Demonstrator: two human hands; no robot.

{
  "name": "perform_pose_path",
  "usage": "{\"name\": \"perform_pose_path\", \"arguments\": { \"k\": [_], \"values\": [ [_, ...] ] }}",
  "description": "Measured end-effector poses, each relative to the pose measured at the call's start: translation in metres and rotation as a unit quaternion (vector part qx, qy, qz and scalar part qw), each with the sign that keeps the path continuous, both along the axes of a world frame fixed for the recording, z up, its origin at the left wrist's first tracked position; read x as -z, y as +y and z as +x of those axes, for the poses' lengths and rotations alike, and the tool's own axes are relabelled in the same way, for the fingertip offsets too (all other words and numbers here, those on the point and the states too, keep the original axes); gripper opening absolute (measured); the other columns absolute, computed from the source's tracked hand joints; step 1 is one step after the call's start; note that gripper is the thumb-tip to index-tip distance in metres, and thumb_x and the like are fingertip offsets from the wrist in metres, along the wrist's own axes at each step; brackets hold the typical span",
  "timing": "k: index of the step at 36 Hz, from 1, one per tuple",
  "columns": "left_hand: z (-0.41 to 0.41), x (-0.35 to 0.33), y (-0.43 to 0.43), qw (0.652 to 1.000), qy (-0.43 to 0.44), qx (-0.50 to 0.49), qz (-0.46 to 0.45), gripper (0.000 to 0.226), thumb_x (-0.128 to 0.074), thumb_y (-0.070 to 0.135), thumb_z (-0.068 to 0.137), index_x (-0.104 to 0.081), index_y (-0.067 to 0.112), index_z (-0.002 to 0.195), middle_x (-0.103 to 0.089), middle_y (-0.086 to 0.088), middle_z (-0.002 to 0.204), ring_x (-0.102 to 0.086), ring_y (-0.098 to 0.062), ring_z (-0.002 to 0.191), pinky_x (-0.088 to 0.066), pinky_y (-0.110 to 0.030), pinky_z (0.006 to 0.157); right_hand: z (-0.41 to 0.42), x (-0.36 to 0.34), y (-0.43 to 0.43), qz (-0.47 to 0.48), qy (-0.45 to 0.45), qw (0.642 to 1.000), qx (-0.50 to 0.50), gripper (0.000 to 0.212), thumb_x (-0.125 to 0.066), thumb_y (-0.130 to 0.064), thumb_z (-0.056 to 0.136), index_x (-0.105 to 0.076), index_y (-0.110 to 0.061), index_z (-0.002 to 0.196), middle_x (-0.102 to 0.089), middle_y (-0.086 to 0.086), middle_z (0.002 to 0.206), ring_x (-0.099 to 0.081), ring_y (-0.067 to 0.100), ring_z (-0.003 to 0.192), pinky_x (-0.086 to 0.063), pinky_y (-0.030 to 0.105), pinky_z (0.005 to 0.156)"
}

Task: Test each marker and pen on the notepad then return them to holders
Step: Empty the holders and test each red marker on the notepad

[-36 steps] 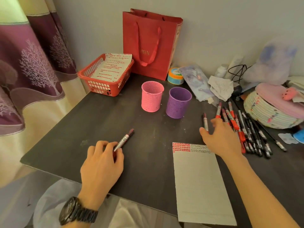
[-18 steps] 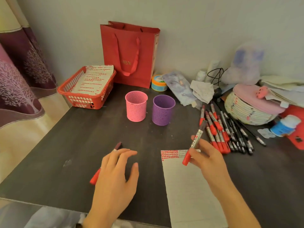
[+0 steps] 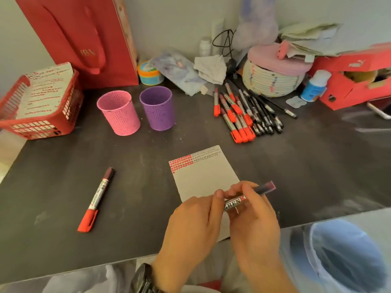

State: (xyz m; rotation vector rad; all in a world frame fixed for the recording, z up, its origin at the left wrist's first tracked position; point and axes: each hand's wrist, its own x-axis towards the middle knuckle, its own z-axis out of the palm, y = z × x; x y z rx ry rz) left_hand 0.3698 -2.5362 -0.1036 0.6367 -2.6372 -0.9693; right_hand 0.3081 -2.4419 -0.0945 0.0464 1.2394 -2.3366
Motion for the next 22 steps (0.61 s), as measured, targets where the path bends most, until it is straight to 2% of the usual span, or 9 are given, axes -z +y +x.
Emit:
{"name": "perform_pose_path", "arguments": {
  "k": [3,6,10,13,17,22],
  "values": [
    [0.001,0.008,0.009,0.994,0.015,-0.044,-0.094,0.049,-0.024,0.052,0.097,-0.032,0.027,0.056,-0.037,0.010,0.049,-0.038,-0.014,0.047,-0.030,-0.029,0.044,-0.005,-0.005,-0.003,-0.107,-0.165,0.980,0.042,0.027,-0.060,-0.027,0.088,-0.054,-0.017,0.063,-0.038,-0.001,0.058,-0.043,0.017,0.052,-0.046,0.032,0.063],
    [0.005,0.011,0.014,0.989,0.033,-0.082,-0.120,0.045,-0.033,0.042,0.097,-0.032,0.026,0.054,-0.034,0.010,0.047,-0.034,-0.012,0.044,-0.026,-0.024,0.041,-0.009,-0.008,-0.007,-0.131,-0.248,0.958,0.062,0.036,-0.059,-0.030,0.089,-0.043,-0.019,0.059,-0.028,-0.005,0.052,-0.030,0.013,0.044,-0.040,0.029,0.052],
    [0.009,0.009,0.012,0.984,0.027,-0.122,-0.128,0.049,-0.035,0.038,0.097,-0.030,0.023,0.050,-0.030,0.010,0.045,-0.032,-0.015,0.042,-0.022,-0.021,0.040,0.000,-0.007,-0.017,-0.144,-0.259,0.953,0.059,0.040,-0.059,-0.029,0.091,-0.042,-0.018,0.056,-0.031,-0.004,0.051,-0.034,0.013,0.044,-0.044,0.027,0.050],
    [0.010,0.004,0.013,0.981,0.034,-0.122,-0.144,0.050,-0.038,0.035,0.096,-0.028,0.022,0.049,-0.025,0.011,0.045,-0.030,-0.016,0.044,-0.014,-0.017,0.043,-0.001,-0.009,-0.020,-0.107,-0.247,0.961,0.055,0.049,-0.058,-0.026,0.092,-0.030,-0.021,0.051,-0.023,-0.005,0.048,-0.023,0.013,0.041,-0.036,0.024,0.046],
    [0.012,0.002,0.019,0.982,0.027,-0.112,-0.150,0.051,-0.036,0.033,0.097,-0.030,0.021,0.047,-0.032,0.008,0.040,-0.032,-0.018,0.040,-0.022,-0.021,0.039,-0.011,-0.011,-0.018,-0.084,-0.254,0.963,0.035,0.052,-0.055,-0.025,0.090,-0.023,-0.023,0.050,-0.016,-0.005,0.045,-0.014,0.014,0.039,-0.026,0.025,0.040],
    [0.012,-0.005,0.024,0.983,0.028,-0.115,-0.143,0.047,-0.035,0.034,0.095,-0.025,0.021,0.051,-0.025,0.008,0.044,-0.026,-0.022,0.037,-0.026,-0.022,0.041,-0.020,-0.009,-0.008,-0.095,-0.227,0.969,-0.035,0.053,-0.053,-0.023,0.090,-0.022,-0.023,0.047,-0.013,-0.006,0.042,-0.012,0.014,0.037,-0.022,0.026,0.042]
  ]
}}
